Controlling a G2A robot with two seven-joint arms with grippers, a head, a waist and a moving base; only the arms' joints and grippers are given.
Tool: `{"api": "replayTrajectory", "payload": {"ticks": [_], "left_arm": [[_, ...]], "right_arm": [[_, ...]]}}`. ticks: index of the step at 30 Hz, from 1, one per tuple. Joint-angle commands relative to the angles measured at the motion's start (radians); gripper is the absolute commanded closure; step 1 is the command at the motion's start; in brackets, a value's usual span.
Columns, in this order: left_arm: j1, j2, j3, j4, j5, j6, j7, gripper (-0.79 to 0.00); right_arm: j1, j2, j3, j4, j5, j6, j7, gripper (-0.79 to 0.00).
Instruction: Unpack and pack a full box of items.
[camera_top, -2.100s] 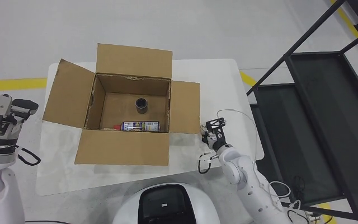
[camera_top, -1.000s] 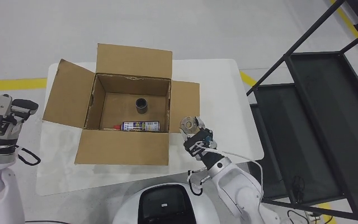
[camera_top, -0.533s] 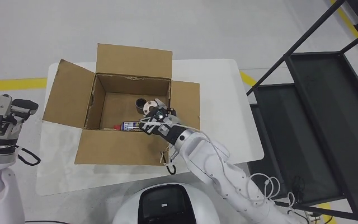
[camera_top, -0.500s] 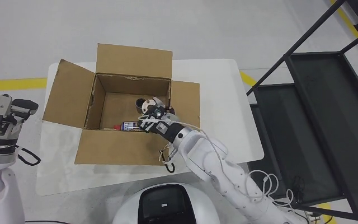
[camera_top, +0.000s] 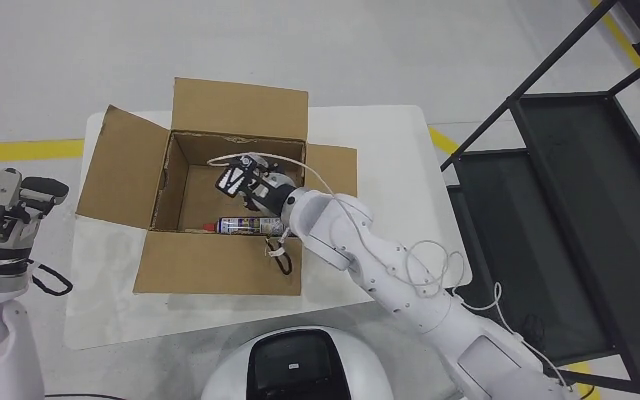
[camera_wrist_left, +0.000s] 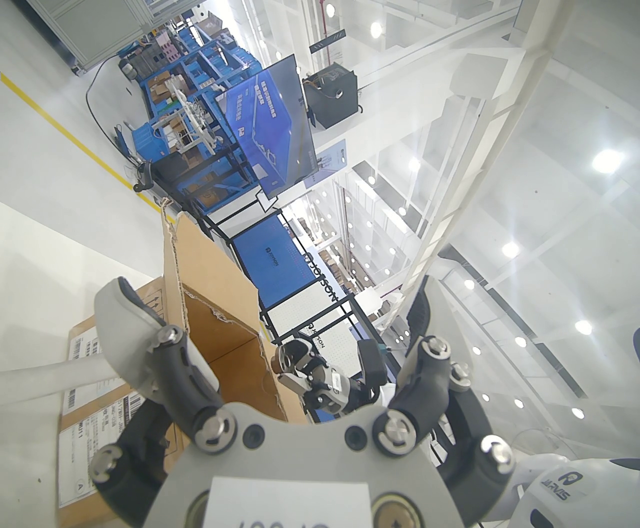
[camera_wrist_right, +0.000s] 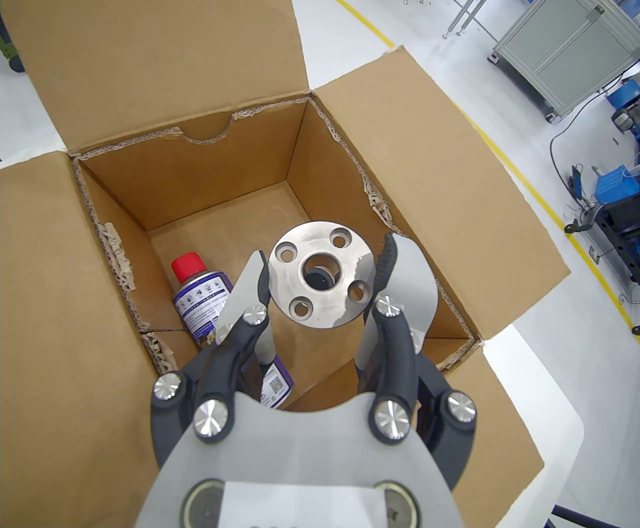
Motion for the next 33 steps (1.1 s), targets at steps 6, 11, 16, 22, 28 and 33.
{"api": "replayTrajectory", "payload": {"ticks": [6, 11, 16, 22, 28, 33], "left_arm": [[0.000, 0.000, 0.000, 0.000, 0.000, 0.000, 0.000, -0.785], [0.000, 0.000, 0.000, 0.000, 0.000, 0.000, 0.000, -0.785], [0.000, 0.000, 0.000, 0.000, 0.000, 0.000, 0.000, -0.785], [0.000, 0.000, 0.000, 0.000, 0.000, 0.000, 0.000, -0.785], [0.000, 0.000, 0.000, 0.000, 0.000, 0.000, 0.000, -0.785], [0.000, 0.000, 0.000, 0.000, 0.000, 0.000, 0.000, -0.785]], "right_arm": [[0.100, -0.031, -0.023, 0.170, 0.095, -0.023, -0.024, 0.000], [0.175, -0.058, -0.051, 0.306, 0.172, -0.076, -0.077, 0.000], [0.270, -0.096, -0.099, 0.453, 0.243, -0.127, -0.122, 0.000], [0.367, -0.151, -0.170, 0.590, 0.294, -0.145, -0.135, 0.000], [0.448, -0.207, -0.227, 0.742, 0.335, -0.192, -0.155, 0.000], [0.506, -0.259, -0.268, 0.876, 0.372, -0.235, -0.187, 0.000]]}}
